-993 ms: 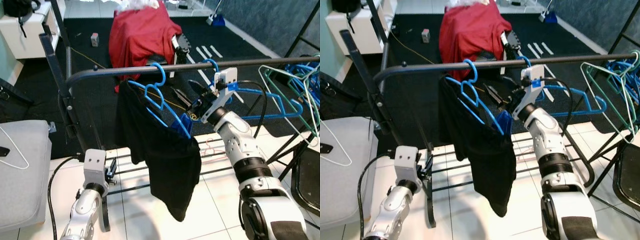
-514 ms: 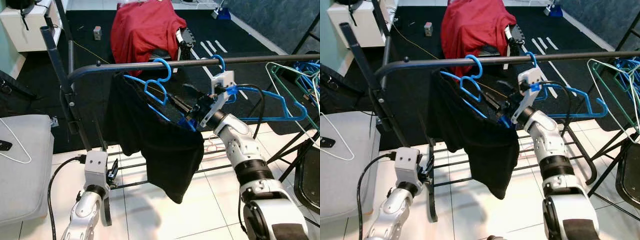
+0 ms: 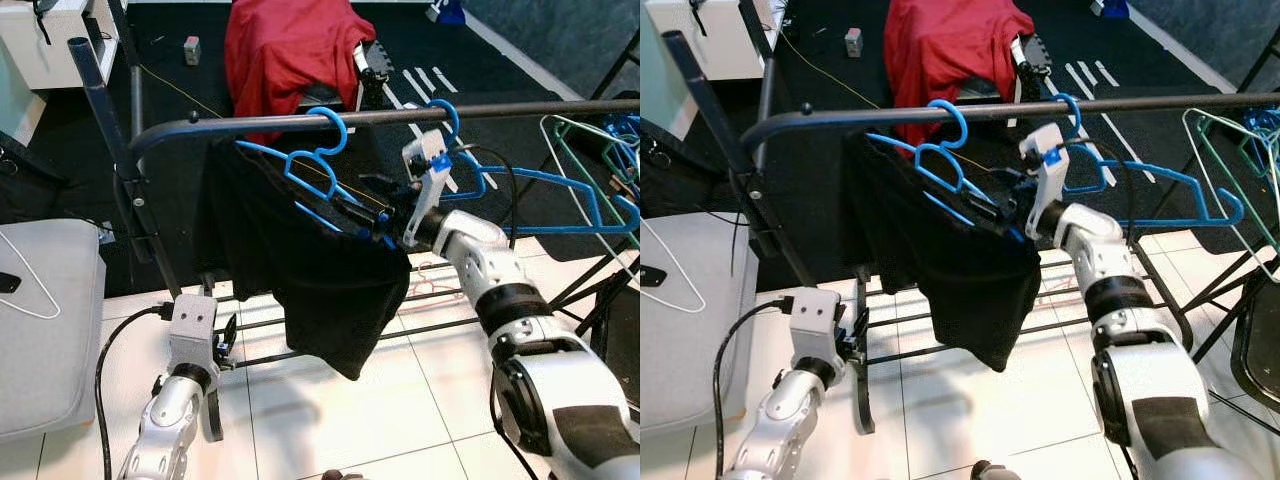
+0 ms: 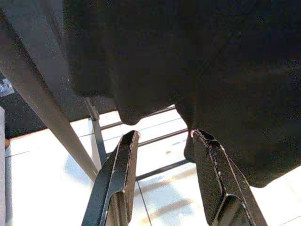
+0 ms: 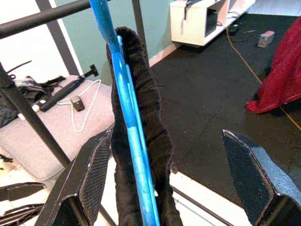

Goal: Hang hanger

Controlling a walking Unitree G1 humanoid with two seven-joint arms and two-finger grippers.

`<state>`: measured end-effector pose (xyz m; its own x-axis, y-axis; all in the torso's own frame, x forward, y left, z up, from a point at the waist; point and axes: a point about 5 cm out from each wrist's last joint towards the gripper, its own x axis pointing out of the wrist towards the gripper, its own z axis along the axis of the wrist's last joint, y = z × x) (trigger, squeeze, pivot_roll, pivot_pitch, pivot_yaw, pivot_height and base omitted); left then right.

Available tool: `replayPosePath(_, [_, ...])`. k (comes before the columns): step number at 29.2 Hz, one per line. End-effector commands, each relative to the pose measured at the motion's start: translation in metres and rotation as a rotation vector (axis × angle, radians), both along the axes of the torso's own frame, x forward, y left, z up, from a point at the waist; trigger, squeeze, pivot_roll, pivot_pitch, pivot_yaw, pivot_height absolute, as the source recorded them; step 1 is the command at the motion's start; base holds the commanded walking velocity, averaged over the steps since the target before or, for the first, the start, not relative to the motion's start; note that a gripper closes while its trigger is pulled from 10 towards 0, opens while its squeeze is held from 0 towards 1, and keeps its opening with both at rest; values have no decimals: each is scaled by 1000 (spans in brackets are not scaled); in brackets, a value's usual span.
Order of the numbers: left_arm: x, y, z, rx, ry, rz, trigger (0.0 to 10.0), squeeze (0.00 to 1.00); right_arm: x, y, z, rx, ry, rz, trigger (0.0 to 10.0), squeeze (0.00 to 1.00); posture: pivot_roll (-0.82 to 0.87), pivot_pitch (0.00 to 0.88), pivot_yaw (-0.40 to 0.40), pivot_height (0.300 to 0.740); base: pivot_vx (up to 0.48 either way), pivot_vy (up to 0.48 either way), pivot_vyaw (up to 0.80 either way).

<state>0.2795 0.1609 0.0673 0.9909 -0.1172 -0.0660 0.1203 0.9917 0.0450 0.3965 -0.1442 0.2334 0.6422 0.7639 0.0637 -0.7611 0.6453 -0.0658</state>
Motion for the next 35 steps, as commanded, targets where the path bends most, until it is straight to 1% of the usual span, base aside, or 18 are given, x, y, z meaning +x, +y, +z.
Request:
replayPosePath(1, [-4, 2, -5, 18, 25, 0, 10000, 0, 1, -4, 1, -18, 6, -1, 10000, 0, -93, 218, -92, 740, 0, 0, 0])
replayPosePath(3, [-4, 2, -5, 22, 27, -2, 10000, 0, 1, -3, 7, -18, -8, 11, 10000, 0, -95, 217, -93, 740, 0, 0, 0])
replayPosePath(5, [-4, 2, -5, 22, 27, -2, 10000, 0, 1, -3, 7, -18, -8, 11, 10000, 0, -95, 217, -93, 740, 0, 0, 0])
replayPosePath(6, [-4, 1, -5, 25, 29, -5, 10000, 0, 2, -2, 12, -18, -24, 26, 10000, 0, -98, 214, -95, 740, 0, 0, 0])
replayPosePath(14, [-3, 1, -6, 27, 31, -7, 10000, 0, 2, -1, 15, -19, -33, 38, 10000, 0, -98, 213, -95, 740, 0, 0, 0])
replayPosePath(15, [-3, 1, -6, 29, 35, -8, 10000, 0, 3, -1, 16, -26, -38, 49, 8706, 0, -98, 209, -95, 740, 0, 0, 0])
replayPosePath(16, [-3, 1, -6, 29, 35, -8, 10000, 0, 3, -1, 16, -26, -38, 49, 8706, 0, -98, 209, -95, 740, 0, 0, 0])
replayPosePath(17, [-2, 1, -6, 30, 40, -8, 10000, 0, 3, -2, 16, -37, -37, 57, 4588, 0, -99, 205, -93, 740, 0, 0, 0])
replayPosePath(21, [0, 1, -6, 34, 50, -10, 10000, 0, 4, -3, 17, -58, -29, 65, 4235, 0, -99, 200, -94, 740, 0, 0, 0])
replayPosePath(27, [2, 1, -5, 34, 55, -9, 10000, 0, 4, -3, 19, -75, -21, 74, 4275, 0, -100, 196, -97, 740, 0, 0, 0])
replayPosePath(28, [2, 1, -5, 34, 56, -7, 10000, 0, 5, -3, 21, -83, -20, 75, 3882, 0, -101, 194, -100, 740, 0, 0, 0])
replayPosePath(29, [3, 1, -5, 34, 56, -5, 10000, 0, 5, -2, 22, -88, -20, 76, 3059, 0, -101, 192, -103, 740, 0, 0, 0])
replayPosePath(30, [3, 1, -5, 34, 56, -5, 10000, 0, 5, -2, 22, -88, -20, 76, 3059, 0, -101, 192, -103, 740, 0, 0, 0])
replayPosePath(31, [3, 1, -5, 34, 55, -2, 10000, 0, 6, -1, 24, -90, -22, 76, 2549, 0, -101, 192, -104, 740, 0, 0, 0])
replayPosePath(32, [3, 1, -5, 34, 55, -2, 10000, 0, 6, -1, 24, -90, -22, 76, 2549, 0, -101, 192, -104, 740, 0, 0, 0])
replayPosePath(33, [4, 1, -5, 34, 55, 1, 10000, 0, 6, -1, 25, -91, -25, 77, 2118, 0, -103, 189, -107, 740, 0, 0, 0])
replayPosePath(34, [4, 1, -5, 34, 55, 1, 10000, 0, 6, -1, 25, -91, -25, 77, 2118, 0, -103, 189, -107, 740, 0, 0, 0])
replayPosePath(35, [4, 1, -5, 33, 55, 3, 10000, 0, 6, 0, 27, -91, -29, 79, 1804, 0, -104, 186, -109, 740, 0, 0, 0])
